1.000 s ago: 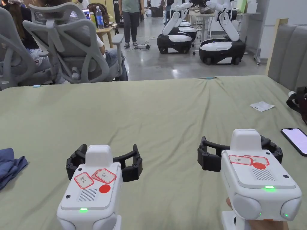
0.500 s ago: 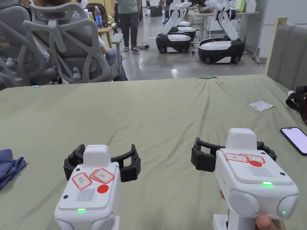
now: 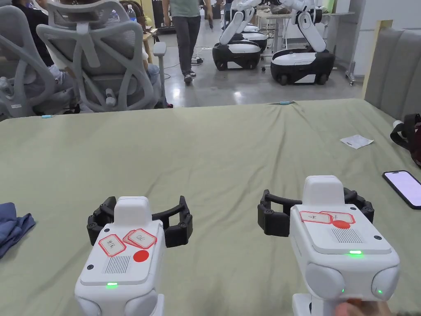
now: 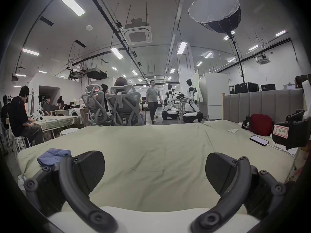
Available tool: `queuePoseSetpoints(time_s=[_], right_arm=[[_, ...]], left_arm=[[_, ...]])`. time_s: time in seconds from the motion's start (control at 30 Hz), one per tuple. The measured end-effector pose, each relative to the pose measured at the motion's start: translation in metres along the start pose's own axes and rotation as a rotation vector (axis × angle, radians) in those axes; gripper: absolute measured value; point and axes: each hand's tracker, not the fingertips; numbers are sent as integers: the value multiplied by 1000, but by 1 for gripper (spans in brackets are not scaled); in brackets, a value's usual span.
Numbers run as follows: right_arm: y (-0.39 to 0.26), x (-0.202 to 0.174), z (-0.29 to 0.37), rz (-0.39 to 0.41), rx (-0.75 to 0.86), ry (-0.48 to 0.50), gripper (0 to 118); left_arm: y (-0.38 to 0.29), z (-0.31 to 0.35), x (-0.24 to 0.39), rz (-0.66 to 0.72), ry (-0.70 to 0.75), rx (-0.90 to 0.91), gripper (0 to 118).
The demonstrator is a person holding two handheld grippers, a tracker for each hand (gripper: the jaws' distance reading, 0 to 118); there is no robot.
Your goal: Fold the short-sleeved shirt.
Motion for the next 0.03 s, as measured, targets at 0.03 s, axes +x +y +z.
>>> queuePoseSetpoints(time_s=[0.03], right_arm=[[1,0,0,-2,3,-8,118]], left_arm=[[0,0,0,1,2,2,118]])
